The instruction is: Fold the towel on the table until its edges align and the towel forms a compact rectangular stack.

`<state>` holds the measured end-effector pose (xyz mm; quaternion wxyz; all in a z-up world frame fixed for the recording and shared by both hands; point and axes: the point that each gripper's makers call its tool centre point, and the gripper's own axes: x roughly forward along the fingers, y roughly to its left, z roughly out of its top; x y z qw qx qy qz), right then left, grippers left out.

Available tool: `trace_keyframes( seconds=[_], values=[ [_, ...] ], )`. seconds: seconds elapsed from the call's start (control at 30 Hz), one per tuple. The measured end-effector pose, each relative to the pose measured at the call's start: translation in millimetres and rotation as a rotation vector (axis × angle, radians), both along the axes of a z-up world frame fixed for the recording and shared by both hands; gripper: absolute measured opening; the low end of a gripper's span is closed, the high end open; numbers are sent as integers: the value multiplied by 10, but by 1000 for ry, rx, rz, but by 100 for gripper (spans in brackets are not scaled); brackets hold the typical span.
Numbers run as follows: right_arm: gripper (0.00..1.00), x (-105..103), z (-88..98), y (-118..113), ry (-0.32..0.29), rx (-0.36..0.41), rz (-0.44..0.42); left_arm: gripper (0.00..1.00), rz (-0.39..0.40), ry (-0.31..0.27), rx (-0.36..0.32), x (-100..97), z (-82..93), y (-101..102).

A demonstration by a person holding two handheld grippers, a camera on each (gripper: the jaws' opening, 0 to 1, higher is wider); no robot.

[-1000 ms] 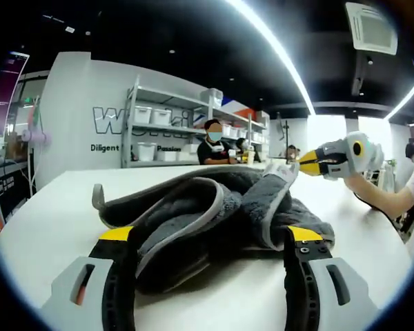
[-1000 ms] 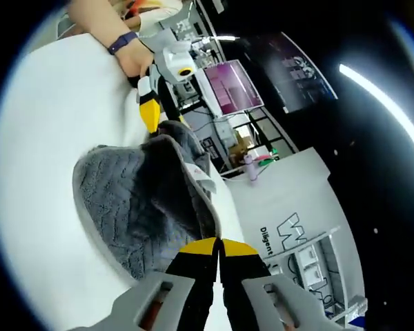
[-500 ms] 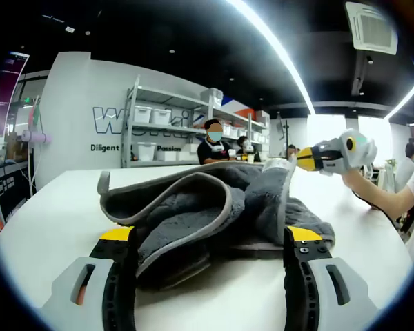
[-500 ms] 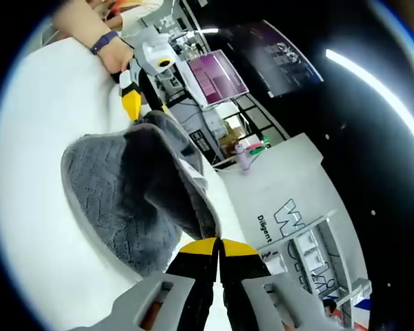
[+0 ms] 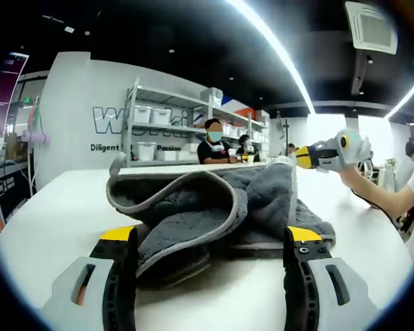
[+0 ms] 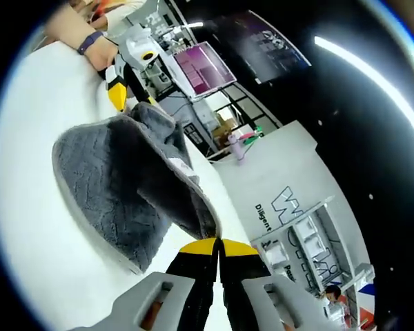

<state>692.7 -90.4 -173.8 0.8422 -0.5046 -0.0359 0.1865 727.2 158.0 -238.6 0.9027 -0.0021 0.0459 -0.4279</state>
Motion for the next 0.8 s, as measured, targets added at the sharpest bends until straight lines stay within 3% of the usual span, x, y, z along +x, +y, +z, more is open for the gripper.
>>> trace_keyframes(
  seconds=[0.8],
  values=[
    [0, 53, 52, -208, 3, 50, -54, 85, 0, 0, 8, 26, -13, 30]
  ],
)
